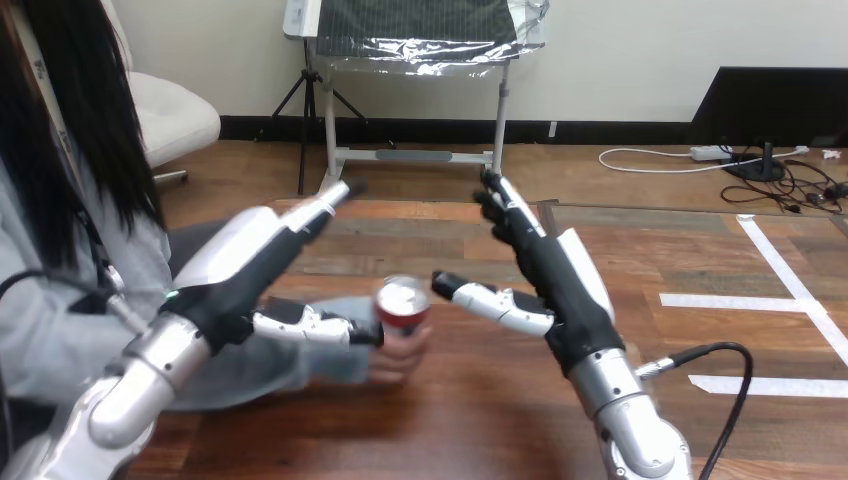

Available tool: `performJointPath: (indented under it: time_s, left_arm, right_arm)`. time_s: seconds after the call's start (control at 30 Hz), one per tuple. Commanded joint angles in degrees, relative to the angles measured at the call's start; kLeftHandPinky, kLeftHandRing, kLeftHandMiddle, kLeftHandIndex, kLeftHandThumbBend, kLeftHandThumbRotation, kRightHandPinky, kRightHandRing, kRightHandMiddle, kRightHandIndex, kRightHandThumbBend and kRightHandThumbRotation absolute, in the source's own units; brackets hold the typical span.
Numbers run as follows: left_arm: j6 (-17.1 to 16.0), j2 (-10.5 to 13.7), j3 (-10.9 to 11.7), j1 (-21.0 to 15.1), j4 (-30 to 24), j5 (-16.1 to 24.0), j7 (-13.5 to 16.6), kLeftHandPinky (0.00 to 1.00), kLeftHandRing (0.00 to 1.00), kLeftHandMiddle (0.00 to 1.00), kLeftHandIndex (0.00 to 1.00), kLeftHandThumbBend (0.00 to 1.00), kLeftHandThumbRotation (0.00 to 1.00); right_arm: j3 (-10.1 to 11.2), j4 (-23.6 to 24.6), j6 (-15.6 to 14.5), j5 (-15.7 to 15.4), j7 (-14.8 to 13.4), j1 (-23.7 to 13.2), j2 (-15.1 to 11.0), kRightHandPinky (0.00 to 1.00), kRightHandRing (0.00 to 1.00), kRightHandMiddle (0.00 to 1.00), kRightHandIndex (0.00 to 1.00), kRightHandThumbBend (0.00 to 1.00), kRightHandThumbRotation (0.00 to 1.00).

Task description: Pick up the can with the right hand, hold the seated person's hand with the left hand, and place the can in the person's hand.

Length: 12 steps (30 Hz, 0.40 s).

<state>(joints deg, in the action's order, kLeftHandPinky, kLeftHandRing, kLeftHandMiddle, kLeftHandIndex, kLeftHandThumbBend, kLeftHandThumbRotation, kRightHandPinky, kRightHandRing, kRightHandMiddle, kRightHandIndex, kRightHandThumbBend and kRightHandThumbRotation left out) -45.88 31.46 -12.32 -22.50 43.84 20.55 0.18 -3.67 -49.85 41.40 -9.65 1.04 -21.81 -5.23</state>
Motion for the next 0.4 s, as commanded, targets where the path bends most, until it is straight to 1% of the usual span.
performJointPath:
  time_s: [0.0, 0.03, 0.13, 0.17, 0.27, 0.37]
  left_arm:
    - [-4.2, -2.1, 3.2, -1.4, 0.6, -2.3, 3.2, 0.90, 0.97, 0.99, 1.00, 1.00, 0.58]
    - [-4.4, -2.2, 3.3, -1.2, 0.5, -2.5, 3.5, 0.91, 0.98, 0.99, 1.00, 1.00, 0.58]
    - [-7.6, -2.8, 4.1, -1.0, 1.1, -3.0, 4.7, 0.93, 0.98, 1.00, 1.00, 1.00, 0.60]
    - [-8.1, -2.9, 4.2, -1.0, 1.4, -3.0, 4.9, 0.93, 0.98, 1.00, 1.00, 1.00, 0.60]
    - [-9.2, -3.1, 4.7, -0.8, 1.4, -2.0, 6.7, 0.94, 0.98, 1.00, 1.00, 1.00, 0.61]
    - [-11.4, -3.4, 5.3, -0.4, 1.0, -1.9, 8.2, 0.94, 0.99, 1.00, 1.00, 1.00, 0.63]
  right_arm:
    - [1.1, 1.1, 3.2, 1.7, 0.8, -3.9, -1.0, 0.97, 0.97, 0.95, 0.99, 1.00, 0.54]
    - [1.1, 1.1, 3.3, 1.7, 0.8, -3.9, -1.1, 0.97, 0.97, 0.95, 0.99, 1.00, 0.55]
    - [1.3, 1.1, 4.0, 2.2, 1.1, -3.7, -1.3, 0.97, 0.97, 0.94, 0.99, 1.00, 0.56]
    - [1.4, 1.0, 4.1, 2.2, 1.2, -3.7, -1.3, 0.97, 0.97, 0.94, 0.99, 1.00, 0.57]
    - [1.6, 0.9, 5.1, 2.5, 1.3, -3.6, -1.4, 0.96, 0.97, 0.95, 0.99, 1.00, 0.58]
    - [1.8, 0.5, 6.3, 3.5, 2.5, -3.6, -1.6, 0.96, 0.97, 0.95, 0.99, 1.00, 0.58]
